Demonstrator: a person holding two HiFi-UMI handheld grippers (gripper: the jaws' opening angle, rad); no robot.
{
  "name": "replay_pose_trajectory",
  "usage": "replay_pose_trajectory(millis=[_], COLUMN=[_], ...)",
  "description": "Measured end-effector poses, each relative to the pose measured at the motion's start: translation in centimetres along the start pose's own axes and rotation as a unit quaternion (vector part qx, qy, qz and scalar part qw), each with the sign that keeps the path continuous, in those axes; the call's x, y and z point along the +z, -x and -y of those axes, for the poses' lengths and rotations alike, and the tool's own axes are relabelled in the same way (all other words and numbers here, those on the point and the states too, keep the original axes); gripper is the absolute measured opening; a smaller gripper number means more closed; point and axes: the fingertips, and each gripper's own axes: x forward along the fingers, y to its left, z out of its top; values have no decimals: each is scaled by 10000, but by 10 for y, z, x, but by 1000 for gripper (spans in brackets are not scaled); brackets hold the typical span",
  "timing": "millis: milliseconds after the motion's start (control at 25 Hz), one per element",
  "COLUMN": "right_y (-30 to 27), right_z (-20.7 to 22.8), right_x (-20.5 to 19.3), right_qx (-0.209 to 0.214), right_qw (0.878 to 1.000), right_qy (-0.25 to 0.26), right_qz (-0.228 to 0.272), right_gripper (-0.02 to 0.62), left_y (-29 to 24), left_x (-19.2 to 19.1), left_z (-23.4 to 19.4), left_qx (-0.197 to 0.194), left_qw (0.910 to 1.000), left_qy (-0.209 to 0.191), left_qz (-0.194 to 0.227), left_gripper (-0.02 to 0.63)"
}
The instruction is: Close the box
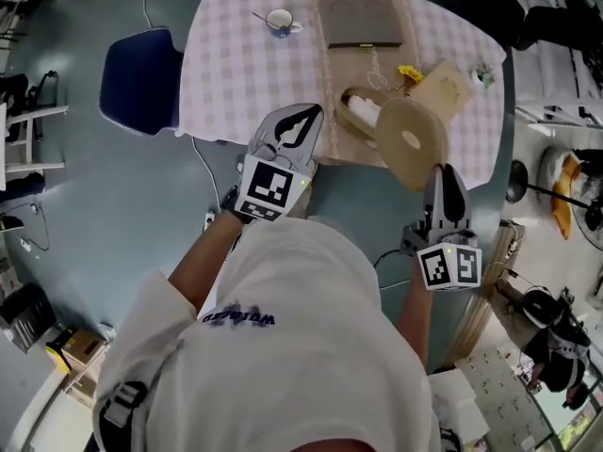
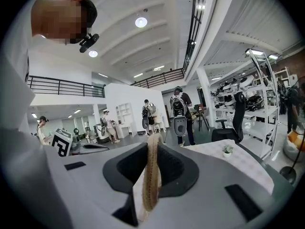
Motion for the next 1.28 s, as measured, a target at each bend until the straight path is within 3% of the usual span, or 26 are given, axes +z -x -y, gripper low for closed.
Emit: replay_pose_trajectory(millis=[400, 560, 840, 1280], right_y=[-40, -49, -75, -124], right_z=[-10, -11, 1, 20], right_x=[-8, -14, -28, -59], right_qx=[-13, 100, 175, -189], right_qw=[9989, 9987, 9966, 9878], right_qy=[-115, -212, -596, -1322], right_qz=[-446, -463, -540, -797], right_gripper=[67, 67, 67, 66], left_y=[-32, -44, -65, -105], left_x=[-54, -71, -87, -118], left_z=[-41, -38, -39, -45], left_qx=[107, 72, 193, 153], left_qw=[9991, 9992, 9985, 9968], left_qy=[345, 129, 82, -197], left_qz=[-231, -359, -499, -762], left_gripper=[3, 3, 2, 3])
